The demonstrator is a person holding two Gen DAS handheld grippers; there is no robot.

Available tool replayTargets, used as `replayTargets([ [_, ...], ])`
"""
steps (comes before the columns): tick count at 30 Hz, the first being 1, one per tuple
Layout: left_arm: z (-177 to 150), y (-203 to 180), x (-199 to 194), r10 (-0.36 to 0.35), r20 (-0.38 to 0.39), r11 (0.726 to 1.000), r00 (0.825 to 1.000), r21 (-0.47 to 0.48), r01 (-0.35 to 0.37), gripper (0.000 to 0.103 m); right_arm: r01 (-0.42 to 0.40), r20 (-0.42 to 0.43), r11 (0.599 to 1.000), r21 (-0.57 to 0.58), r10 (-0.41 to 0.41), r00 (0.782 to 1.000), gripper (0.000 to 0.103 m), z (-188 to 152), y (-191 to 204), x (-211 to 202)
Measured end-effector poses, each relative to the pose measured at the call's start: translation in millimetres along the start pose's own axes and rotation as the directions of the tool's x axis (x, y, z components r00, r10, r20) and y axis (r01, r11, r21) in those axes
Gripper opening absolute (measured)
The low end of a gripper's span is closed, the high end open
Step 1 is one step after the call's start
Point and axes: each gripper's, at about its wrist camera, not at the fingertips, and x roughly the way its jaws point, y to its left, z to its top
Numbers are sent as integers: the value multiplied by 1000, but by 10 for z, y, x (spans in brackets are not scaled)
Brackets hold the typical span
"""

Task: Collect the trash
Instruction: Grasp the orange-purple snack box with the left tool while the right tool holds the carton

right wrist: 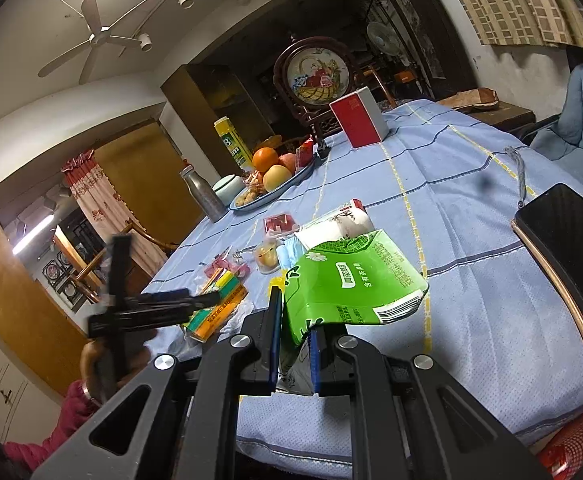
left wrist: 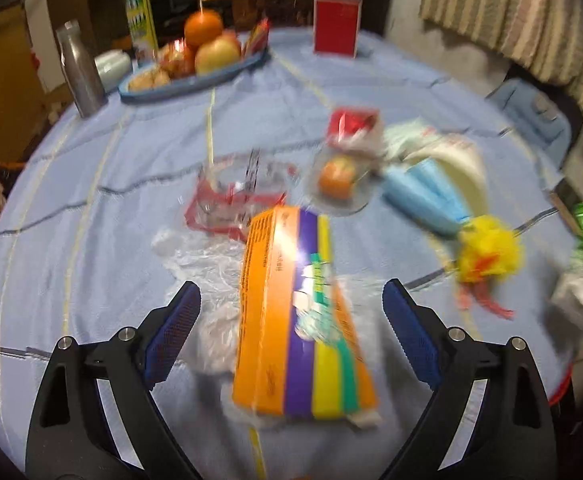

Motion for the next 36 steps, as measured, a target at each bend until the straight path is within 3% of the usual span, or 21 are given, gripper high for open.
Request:
replayTargets([
  [1,4,45,93,-10,-27,1000,1000,-30,9,76,1,1,1000,-1,-1,1000,13,5,-1,-5],
  [3,-6,97,69,-101,-36,993,994,-65,99,49,5,5,1000,-1,-5,1000,14,10,-4,-21],
  [7,24,117,-404,-146,100,986,984,-60,153,48,5,16,1000,15,-5,1000,13,30,-44,-39],
  [13,101,89,-882,-185,202,979,962,-43,197,48,-5,24,1000,26,4,1000,13,19,-40,-99],
  [24,-44,-515,-995,-311,185,951,932,52,306,48,20,81,1000,18,-22,997,13,-22,-40,-482],
  [36,-188,-1334,-1105,-405,146,909,903,173,380,48,145,196,988,43,-151,969,13,-232,-308,-1454],
])
